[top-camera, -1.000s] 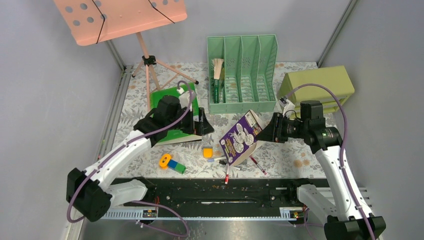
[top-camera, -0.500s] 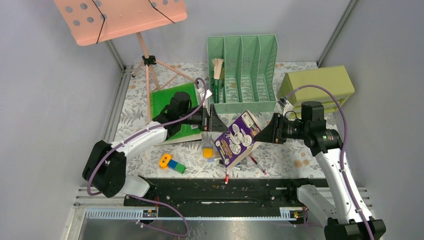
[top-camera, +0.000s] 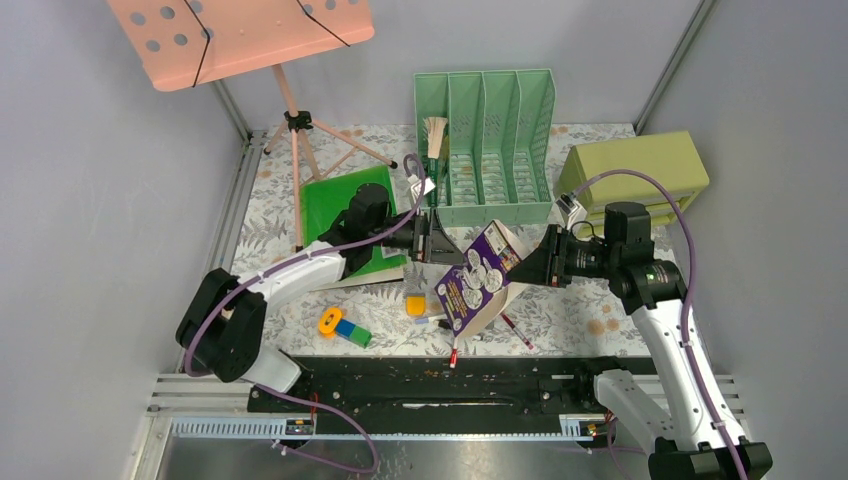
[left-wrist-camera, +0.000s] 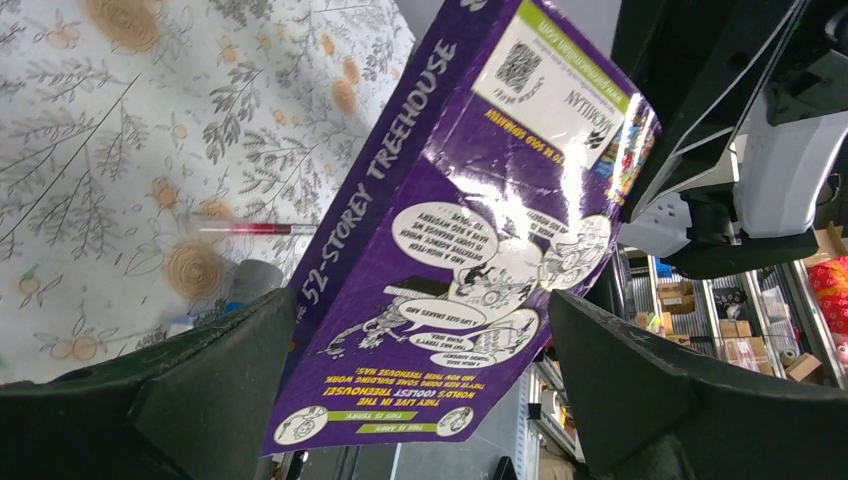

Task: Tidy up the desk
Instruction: Pick up the book from the center of the board.

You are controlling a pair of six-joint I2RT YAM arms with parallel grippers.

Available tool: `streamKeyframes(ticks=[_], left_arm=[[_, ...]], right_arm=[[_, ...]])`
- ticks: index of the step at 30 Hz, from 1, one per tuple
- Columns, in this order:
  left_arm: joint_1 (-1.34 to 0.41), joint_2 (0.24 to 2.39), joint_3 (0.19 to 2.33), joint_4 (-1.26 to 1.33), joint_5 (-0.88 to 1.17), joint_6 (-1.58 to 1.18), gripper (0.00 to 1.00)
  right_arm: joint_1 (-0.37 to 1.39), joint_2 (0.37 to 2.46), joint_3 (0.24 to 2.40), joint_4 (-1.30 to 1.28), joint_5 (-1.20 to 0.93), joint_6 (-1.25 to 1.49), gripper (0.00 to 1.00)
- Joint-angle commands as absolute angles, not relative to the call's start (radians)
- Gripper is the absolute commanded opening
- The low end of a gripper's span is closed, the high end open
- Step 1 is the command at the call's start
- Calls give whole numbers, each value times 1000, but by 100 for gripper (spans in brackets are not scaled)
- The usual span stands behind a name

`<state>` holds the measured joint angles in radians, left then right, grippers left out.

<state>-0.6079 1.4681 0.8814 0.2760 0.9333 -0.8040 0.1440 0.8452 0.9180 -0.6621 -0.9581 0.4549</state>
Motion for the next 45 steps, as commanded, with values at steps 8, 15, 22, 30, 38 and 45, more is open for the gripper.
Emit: streamKeyframes(ticks=[8,15,22,30,38,45], left_arm=[[-644,1467,958,198,900,-688,99],[-644,1464,998,80,791,-601,99],[-645,1483,938,397,1021,-816,99],[-669,1437,905,596,1167,-946,90],[-683,1366,1019,-5,1080,-563,77],[-700,1354,1005,-44,1055,-547,54]], right_arm=[[150,831,908,-564,-1083,485,0],[151,810,895,-558,-1127,478,0],[150,824,883,-563,-1125,453,0],[151,844,859,-564,-1071,441,0],[150,869,865,-565,-1037,432,0],[150,887,853,-551,-1035,429,0]])
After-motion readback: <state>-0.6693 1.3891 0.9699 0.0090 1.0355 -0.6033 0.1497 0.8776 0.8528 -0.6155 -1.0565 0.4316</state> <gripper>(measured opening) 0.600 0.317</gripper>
